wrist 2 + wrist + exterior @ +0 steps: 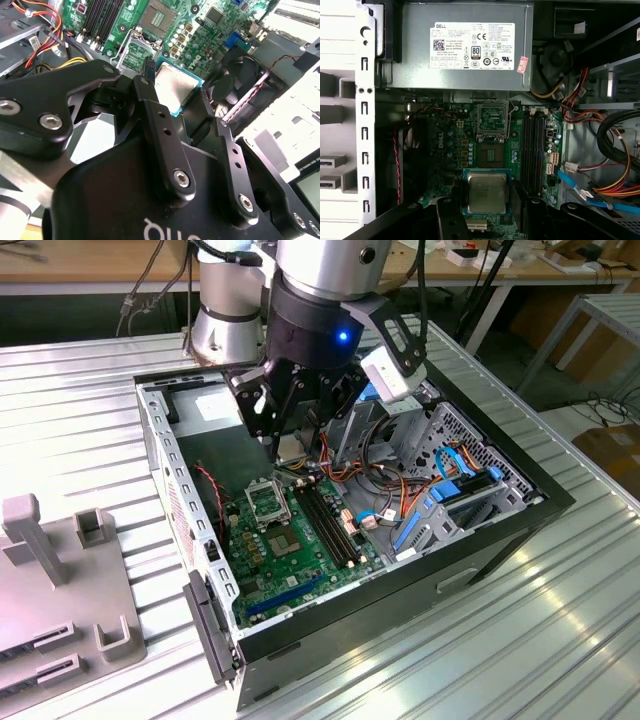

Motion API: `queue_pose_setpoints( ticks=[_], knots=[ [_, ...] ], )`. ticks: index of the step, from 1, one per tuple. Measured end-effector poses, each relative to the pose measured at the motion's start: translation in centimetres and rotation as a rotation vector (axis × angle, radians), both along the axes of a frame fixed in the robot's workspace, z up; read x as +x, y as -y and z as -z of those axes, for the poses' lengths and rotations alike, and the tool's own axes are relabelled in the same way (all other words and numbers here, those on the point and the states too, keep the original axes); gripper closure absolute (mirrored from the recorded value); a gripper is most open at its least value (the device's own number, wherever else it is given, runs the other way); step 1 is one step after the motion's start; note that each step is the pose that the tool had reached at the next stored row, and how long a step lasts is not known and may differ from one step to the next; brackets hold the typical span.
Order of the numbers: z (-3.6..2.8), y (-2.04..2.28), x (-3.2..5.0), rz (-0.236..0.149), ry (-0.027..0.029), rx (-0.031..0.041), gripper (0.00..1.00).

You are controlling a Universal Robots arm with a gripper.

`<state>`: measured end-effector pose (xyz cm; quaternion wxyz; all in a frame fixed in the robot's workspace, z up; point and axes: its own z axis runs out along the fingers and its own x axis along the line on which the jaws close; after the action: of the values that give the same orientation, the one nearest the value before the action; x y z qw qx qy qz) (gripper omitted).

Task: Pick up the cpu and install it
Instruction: 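Place the cpu into insertion slot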

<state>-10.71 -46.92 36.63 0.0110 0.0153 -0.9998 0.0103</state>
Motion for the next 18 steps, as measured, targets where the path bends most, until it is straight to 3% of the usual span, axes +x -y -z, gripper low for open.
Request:
queue_pose_setpoints(
  ticks=[10,18],
  knots=[
    [1.17,0.10,0.02,0.000,0.0001,0.0002,0.53],
    [1.27,0.10,0.02,0.000,-0.0001,0.0000,0.53]
  ],
)
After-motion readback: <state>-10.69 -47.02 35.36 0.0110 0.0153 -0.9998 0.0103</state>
